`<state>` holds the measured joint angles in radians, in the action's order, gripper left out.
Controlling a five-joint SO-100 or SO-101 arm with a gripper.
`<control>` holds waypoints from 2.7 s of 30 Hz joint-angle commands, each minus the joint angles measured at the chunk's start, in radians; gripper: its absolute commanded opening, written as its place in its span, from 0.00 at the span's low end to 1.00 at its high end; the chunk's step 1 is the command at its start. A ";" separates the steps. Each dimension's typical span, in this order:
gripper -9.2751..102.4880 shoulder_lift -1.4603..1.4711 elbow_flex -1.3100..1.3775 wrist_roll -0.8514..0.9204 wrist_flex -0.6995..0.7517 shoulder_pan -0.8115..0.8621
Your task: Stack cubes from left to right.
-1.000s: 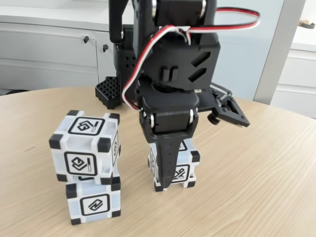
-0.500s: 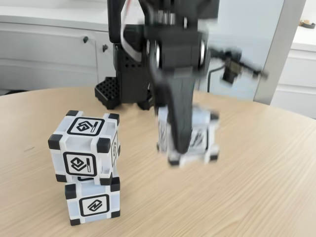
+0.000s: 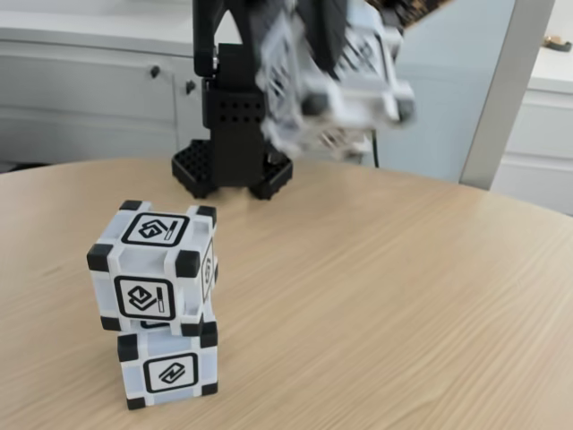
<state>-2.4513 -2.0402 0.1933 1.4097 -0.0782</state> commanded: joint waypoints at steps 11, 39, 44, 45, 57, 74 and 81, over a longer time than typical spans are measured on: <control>0.08 -0.035 0.008 0.129 0.005 0.270; 0.08 0.166 0.018 0.072 0.006 0.393; 0.08 0.212 0.018 0.061 0.008 0.391; 0.08 0.221 0.018 0.057 0.017 0.391; 0.08 0.244 0.094 0.021 0.100 0.390; 0.08 0.397 0.341 -0.031 0.110 0.388; 0.08 0.457 0.341 -0.048 0.164 0.336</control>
<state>-1.9957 -1.7549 0.1595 1.5539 0.2899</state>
